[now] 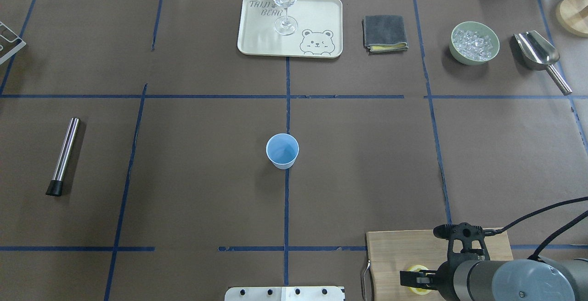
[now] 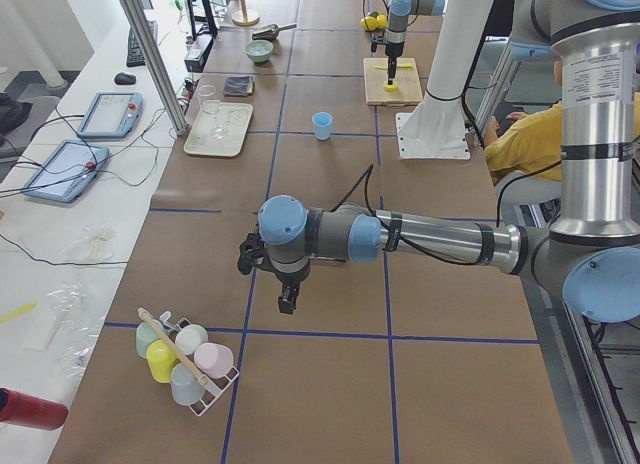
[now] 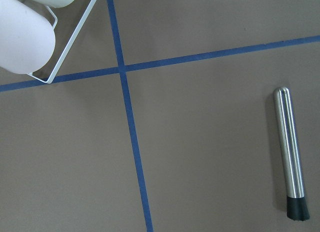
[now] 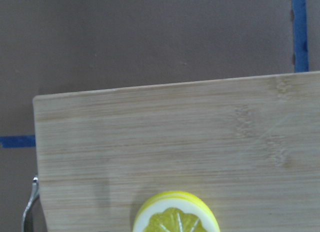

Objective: Squeeze lemon into cup
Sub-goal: 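Lower the right gripper onto the lemon slice on the cutting board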

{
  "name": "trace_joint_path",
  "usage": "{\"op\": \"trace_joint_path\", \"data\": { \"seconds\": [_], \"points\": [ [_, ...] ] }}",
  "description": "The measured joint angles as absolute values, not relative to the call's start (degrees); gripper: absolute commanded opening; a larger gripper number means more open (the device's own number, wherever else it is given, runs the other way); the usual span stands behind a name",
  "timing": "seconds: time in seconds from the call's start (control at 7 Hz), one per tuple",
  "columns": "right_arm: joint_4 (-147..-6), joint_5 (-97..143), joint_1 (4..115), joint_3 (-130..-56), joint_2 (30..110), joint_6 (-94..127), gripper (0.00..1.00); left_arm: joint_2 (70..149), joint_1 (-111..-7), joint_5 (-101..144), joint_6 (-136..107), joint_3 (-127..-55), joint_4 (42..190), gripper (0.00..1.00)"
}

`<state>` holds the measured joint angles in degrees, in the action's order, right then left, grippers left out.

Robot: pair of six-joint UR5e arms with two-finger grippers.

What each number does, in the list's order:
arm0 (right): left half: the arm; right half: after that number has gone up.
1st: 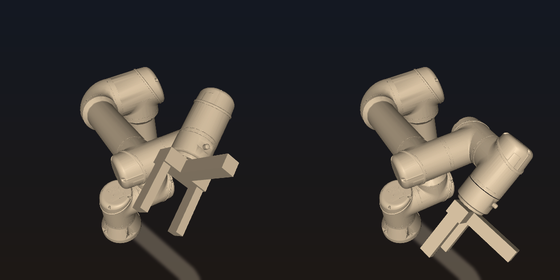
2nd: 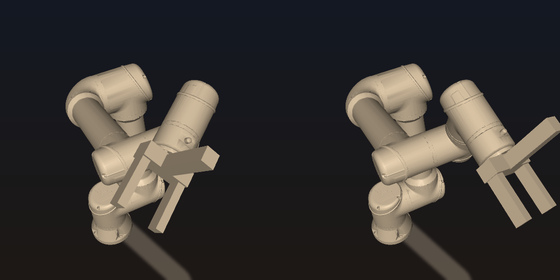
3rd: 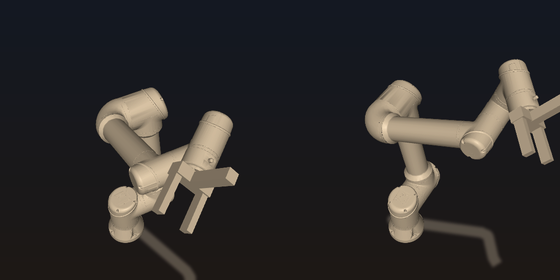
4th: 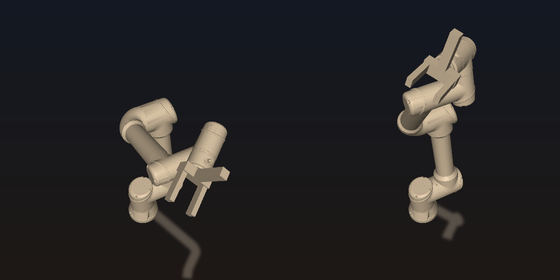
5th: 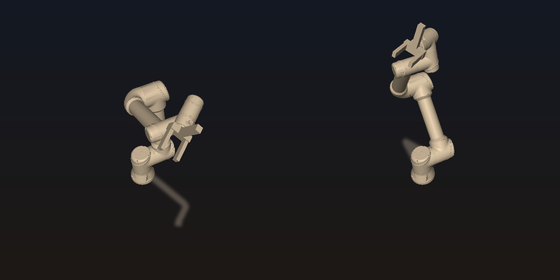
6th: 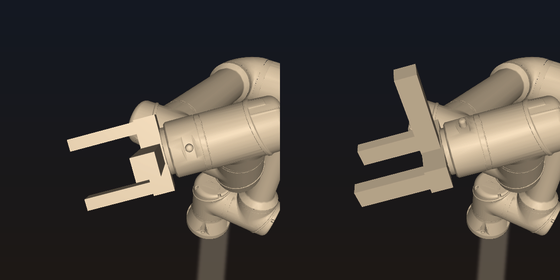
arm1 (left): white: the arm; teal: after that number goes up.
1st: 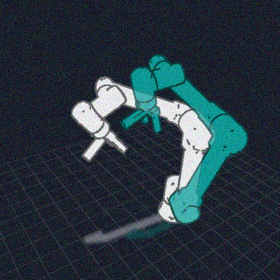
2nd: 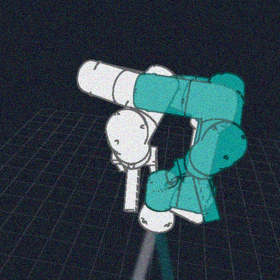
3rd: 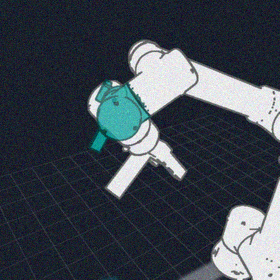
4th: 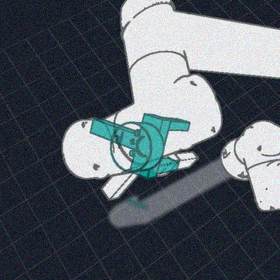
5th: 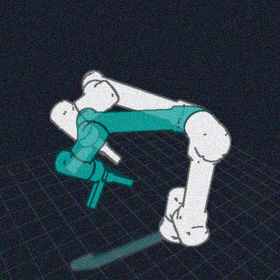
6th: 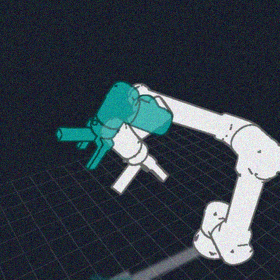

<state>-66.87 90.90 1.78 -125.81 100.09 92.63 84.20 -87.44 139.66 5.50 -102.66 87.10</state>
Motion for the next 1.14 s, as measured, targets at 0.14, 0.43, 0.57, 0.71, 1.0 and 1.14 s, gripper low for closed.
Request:
{"op": "trace_joint_path", "data": {
  "seconds": [0.14, 0.43, 0.57, 0.71, 1.0, 1.14],
  "points": [
    [-66.88, 90.93, 1.84, -124.71, 98.91, 92.62, 0.98, 84.2, -87.45, 139.66, 5.53, -102.73, 87.1, 1.0],
    [-66.94, 90.89, 2.06, -124.16, 98.42, 92.56, 0.94, 84.2, -87.45, 139.66, 5.54, -102.87, 87.1, 1.0],
    [-66.96, 90.88, 2.14, -124.1, 98.5, 92.57, 0.82, 84.2, -87.45, 139.66, 5.54, -102.93, 87.1, 1.0],
    [-66.95, 90.88, 2.22, -124.13, 98.56, 92.6, 0.73, 84.2, -87.45, 139.66, 5.54, -102.97, 87.1, 1.0],
    [-66.95, 90.88, 2.4, -124.24, 98.82, 92.63, 0.6, 84.26, -87.45, 139.66, 5.52, -103.06, 87.1, 1.0],
    [-66.96, 90.88, 2.47, -124.32, 98.91, 92.64, 0.56, 84.27, -87.45, 139.66, 5.48, -103.12, 87.1, 1.0]
  ]
}}
